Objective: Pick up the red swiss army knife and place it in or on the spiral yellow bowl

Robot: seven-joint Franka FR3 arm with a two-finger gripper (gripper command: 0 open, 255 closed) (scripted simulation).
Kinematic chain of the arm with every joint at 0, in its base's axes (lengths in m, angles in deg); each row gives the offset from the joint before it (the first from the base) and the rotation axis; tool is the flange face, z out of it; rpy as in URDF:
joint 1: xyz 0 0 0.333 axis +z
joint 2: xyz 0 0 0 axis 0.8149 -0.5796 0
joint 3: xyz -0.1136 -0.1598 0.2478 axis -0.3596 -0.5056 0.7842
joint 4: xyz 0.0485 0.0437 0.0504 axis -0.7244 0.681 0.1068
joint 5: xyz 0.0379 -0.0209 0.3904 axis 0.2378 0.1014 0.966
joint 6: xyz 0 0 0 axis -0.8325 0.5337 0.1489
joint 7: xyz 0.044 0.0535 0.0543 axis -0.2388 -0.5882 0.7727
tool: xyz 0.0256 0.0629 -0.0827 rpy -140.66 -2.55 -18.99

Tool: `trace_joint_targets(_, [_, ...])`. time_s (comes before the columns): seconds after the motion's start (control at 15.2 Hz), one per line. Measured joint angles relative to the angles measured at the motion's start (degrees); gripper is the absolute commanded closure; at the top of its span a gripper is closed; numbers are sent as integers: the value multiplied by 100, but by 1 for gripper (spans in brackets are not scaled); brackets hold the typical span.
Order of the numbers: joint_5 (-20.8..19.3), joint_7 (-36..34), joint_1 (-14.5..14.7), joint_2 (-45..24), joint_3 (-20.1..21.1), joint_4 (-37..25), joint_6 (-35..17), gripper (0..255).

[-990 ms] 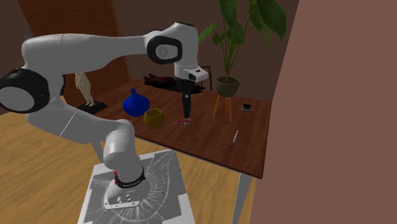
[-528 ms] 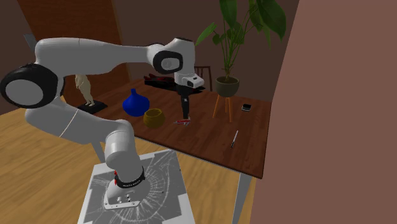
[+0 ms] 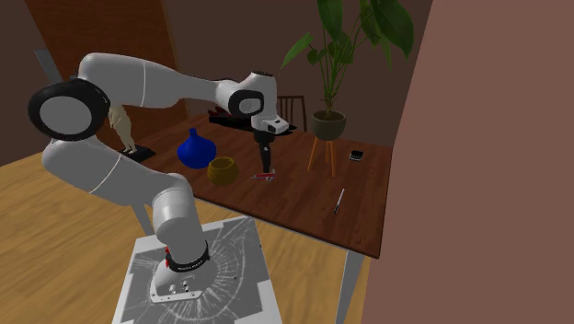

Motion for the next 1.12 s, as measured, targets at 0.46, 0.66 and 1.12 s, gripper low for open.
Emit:
trace_joint_targets(0.46, [290,-651,248,-974,873,8,-1084,0])
trace_joint_targets(0.66, [235,-958,248,-1580,1247,-161,-1556,0])
trace_joint_targets(1.12, [94,-1325,238,-2255,1644,-118,-2287,0])
